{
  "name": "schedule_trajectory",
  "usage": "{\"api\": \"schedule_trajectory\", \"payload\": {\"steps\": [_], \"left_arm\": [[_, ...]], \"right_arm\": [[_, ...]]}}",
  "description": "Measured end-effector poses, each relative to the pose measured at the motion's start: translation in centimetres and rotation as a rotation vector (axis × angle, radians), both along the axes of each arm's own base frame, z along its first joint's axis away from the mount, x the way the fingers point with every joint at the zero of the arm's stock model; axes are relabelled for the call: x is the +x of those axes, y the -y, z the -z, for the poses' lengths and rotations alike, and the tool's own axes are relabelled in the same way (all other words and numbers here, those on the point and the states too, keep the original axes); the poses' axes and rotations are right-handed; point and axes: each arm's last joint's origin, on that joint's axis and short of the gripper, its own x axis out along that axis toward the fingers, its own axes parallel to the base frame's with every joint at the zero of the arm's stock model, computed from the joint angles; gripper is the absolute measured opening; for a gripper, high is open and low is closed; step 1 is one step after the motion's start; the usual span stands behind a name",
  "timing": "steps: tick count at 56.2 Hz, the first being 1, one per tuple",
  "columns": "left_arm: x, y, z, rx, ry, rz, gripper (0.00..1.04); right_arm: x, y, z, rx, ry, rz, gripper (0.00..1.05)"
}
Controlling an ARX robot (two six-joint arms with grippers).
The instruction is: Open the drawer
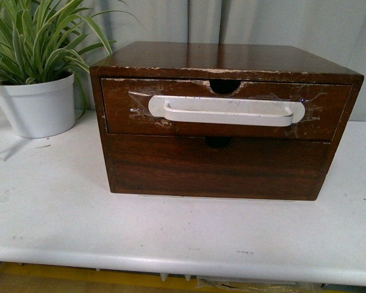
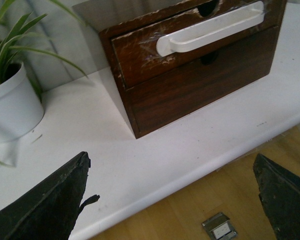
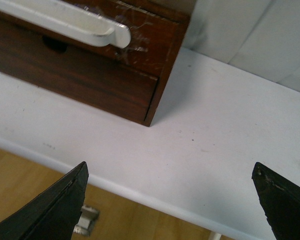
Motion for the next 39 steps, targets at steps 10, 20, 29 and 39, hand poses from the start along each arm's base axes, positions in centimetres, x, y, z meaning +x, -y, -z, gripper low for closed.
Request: {"api": "schedule_trajectory", "payload": {"steps": [10, 20, 29, 39], "left_arm": [[2.9, 0.8, -1.3, 0.121, -0.045, 0.177, 0.99], [5.4, 2.5, -2.0, 0.234, -0.08, 0.331, 0.99], [8.5, 4.1, -3.2, 0.35, -0.081, 0.445, 0.99], [11.7, 5.8, -4.3, 0.422, -0.08, 0.554, 0.99]], "right_arm": [[2.5, -0.6, -1.0, -0.09, -0.074, -0.109, 0.96], [4.3, -1.3, -2.1, -0.157, -0.133, -0.217, 0.96], [5.9, -1.8, -2.8, -0.221, -0.176, -0.303, 0.96], [7.5, -2.1, -3.4, -0.264, -0.217, -0.359, 0.96]]}}
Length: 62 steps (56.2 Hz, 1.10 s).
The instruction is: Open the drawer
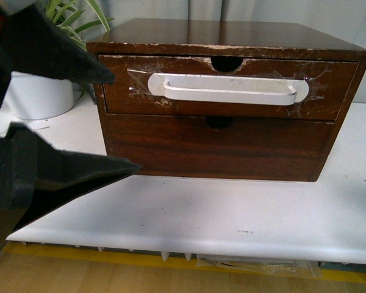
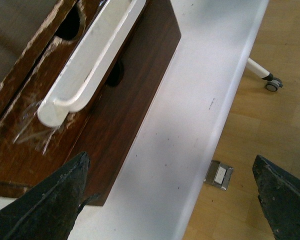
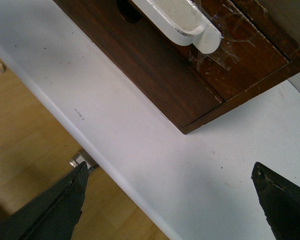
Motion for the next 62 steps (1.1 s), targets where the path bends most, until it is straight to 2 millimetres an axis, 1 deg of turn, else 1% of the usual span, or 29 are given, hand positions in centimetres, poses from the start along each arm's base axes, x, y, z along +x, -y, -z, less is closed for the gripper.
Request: {"api": "schedule_trajectory", "payload": {"steps": [12, 21, 30, 41, 62], "left_arm": [[2.7, 2.2, -1.3, 0.047, -0.001, 0.091, 0.99], [4.9, 3.6, -1.8, 0.07, -0.012, 0.112, 0.99], [6.4, 4.9, -2.1, 0.096, -0.021, 0.133, 0.99], [7.7, 6.1, -1.4, 0.147, -0.047, 0.159, 0.99], [9.2, 6.8, -0.5, 0.204, -0.06, 0.173, 0.99]], "right_arm": [[1.0, -0.3, -0.3, -0.031, -0.03, -0.043, 0.96], [1.9, -0.6, -0.4, -0.047, -0.044, -0.063, 0.96], [2.5, -0.8, -0.5, -0.052, -0.052, -0.071, 0.96], [3.0, -0.8, -0.9, -0.051, -0.05, -0.072, 0.96], [4.1, -1.3, -1.2, -0.053, -0.052, -0.077, 0.96]]}}
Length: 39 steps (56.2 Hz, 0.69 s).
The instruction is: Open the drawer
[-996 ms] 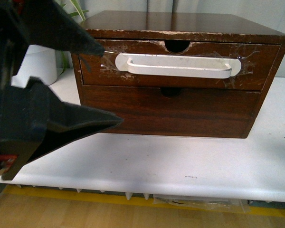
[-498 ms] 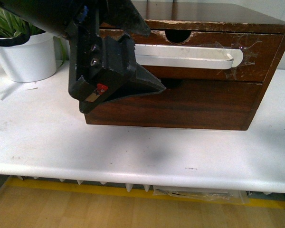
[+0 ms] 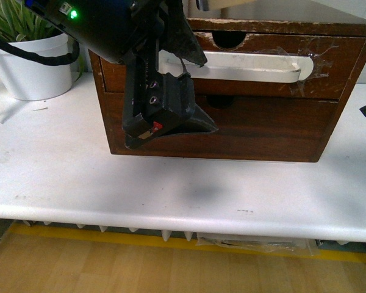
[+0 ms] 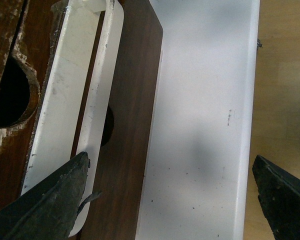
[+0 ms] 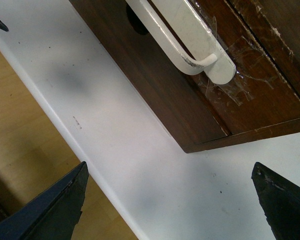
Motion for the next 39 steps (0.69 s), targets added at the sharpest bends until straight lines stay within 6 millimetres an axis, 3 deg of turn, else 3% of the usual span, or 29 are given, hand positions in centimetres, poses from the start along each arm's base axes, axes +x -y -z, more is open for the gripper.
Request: {"api": "schedule_trajectory", "payload": {"steps": [28, 39], "left_arm": [[1.8, -0.1, -0.7, 0.028, 0.006, -0.017, 0.99], [2.3, -0.8, 0.4, 0.096, -0.002, -0.023, 0.99]], "right_arm": [[0.6, -0.6, 0.2, 0.001, -0.01, -0.021, 0.96], [1.0, -1.2, 0.7, -0.002, -0.025, -0.038, 0.96]]}}
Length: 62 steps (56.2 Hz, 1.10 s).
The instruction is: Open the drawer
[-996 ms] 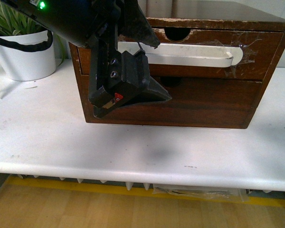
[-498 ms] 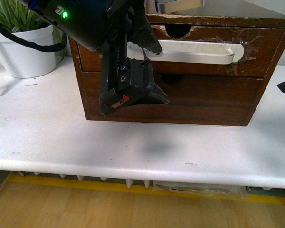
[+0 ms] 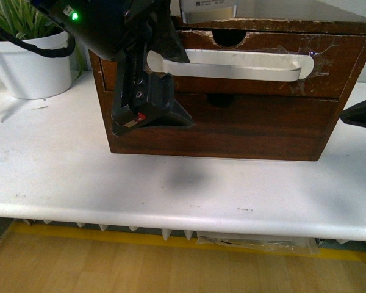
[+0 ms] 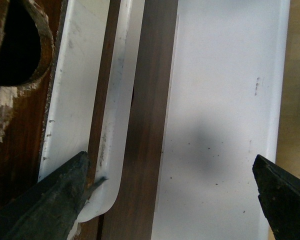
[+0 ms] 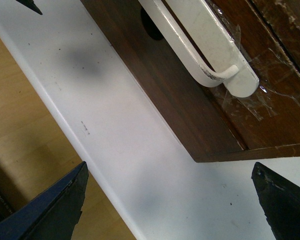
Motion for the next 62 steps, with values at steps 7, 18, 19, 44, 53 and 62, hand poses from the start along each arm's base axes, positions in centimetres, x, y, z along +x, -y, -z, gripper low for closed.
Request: {"api": "schedule_trajectory", "payload": {"steps": [7, 18, 19, 44, 53, 62], "left_arm": [[0.2, 0.0, 0.1, 0.009, 0.007, 0.001, 0.99], [0.2, 0.0, -0.3, 0.026, -0.025, 0.035, 0.99], [0.2, 0.0, -0.3, 0.026, -0.026, 0.036, 0.99], [0.0, 0.1, -0.5, 0.049, -0.032, 0.052, 0.99], [0.0, 0.3, -0.4, 0.051, -0.029, 0.054, 0.99], [0.0, 0.4, -0.4, 0.053, -0.034, 0.057, 0.99]], "right_arm": [[0.6, -0.6, 0.1, -0.004, -0.004, -0.012, 0.96], [2.7, -1.9, -0.3, -0.009, -0.002, -0.049, 0.96], [2.8, -2.0, -0.3, -0.01, -0.004, -0.05, 0.96], [5.9, -4.3, 1.2, -0.029, -0.066, -0.138, 0.96], [6.9, -4.7, 1.7, -0.02, -0.08, -0.154, 0.96], [7.3, -5.0, 2.0, -0.007, -0.099, -0.176, 0.96]]}}
